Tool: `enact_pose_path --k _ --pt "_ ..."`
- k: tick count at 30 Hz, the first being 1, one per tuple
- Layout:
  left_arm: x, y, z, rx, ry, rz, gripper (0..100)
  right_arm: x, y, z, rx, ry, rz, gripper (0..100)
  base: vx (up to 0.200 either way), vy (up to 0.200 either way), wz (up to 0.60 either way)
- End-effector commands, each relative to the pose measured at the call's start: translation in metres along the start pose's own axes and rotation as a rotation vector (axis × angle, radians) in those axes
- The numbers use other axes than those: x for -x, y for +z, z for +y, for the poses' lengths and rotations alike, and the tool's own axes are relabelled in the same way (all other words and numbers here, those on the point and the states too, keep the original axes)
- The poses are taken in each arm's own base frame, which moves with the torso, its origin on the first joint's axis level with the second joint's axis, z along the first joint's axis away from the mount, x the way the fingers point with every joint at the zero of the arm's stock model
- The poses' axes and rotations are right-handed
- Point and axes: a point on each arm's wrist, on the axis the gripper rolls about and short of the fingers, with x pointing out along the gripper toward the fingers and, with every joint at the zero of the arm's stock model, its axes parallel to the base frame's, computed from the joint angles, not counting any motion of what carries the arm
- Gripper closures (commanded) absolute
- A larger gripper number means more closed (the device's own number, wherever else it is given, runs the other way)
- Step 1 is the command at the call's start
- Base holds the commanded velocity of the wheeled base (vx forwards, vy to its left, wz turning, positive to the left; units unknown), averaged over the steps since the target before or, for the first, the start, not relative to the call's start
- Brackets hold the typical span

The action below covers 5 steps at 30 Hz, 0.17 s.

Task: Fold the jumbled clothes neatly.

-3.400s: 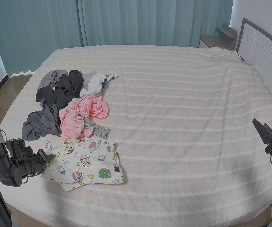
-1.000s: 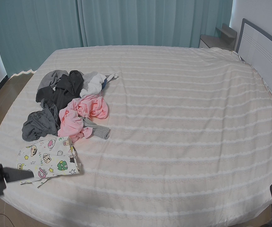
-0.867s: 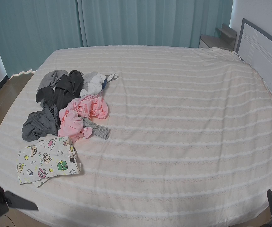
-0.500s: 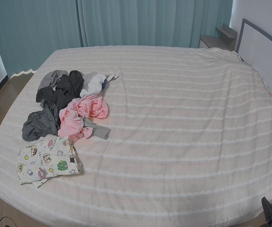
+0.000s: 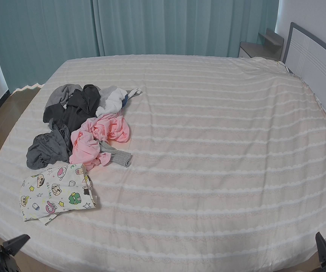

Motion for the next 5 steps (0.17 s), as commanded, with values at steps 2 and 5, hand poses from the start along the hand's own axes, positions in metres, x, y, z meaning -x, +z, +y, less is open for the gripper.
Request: enact_pose_path --k 2,5 --pt "0.0095 -0.0172 0.0182 -0.217 0.770 0.074 0 -0.0004 -0.0059 -0.0003 0.087 0.009 0.016 0 0.000 0.000 0.00" --pt "0.0105 -0.0236 0.0225 -0.205 0.874 0.079 0 -0.0004 -0.0059 -0.0002 0.084 0.014 0.016 0 0.000 0.000 0.00"
